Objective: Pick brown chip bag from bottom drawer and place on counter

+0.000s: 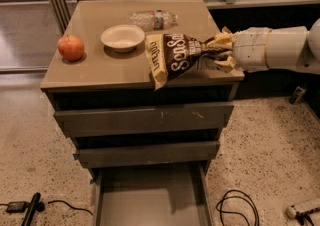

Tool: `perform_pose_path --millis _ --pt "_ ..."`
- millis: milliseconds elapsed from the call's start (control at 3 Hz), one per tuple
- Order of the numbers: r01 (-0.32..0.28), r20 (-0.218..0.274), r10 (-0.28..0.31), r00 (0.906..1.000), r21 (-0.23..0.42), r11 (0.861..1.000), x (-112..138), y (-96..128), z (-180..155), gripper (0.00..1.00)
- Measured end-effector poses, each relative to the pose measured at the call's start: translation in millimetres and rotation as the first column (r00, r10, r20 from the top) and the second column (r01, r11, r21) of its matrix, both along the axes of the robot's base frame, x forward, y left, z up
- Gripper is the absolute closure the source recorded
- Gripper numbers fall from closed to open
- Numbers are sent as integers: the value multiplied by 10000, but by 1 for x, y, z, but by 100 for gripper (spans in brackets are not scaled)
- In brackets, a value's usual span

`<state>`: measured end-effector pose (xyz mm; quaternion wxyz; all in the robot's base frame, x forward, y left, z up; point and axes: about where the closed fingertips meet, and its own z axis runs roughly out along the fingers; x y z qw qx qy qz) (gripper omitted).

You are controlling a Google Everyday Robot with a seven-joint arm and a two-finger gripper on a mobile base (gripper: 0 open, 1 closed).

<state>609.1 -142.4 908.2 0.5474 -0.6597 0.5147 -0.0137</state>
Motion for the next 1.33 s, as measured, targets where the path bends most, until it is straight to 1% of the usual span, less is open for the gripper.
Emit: perform_pose_path --millis 333,667,1000,1333 --pt "-1 0 1 10000 0 10000 0 0 0 100" --pt "177 -40 -177 9998 48 9998 10 3 0 100" --pt "627 -16 -627 9980 41 9980 45 6 3 100" --pt "1214 -159 -1214 9925 -35 9926 83 17 8 100"
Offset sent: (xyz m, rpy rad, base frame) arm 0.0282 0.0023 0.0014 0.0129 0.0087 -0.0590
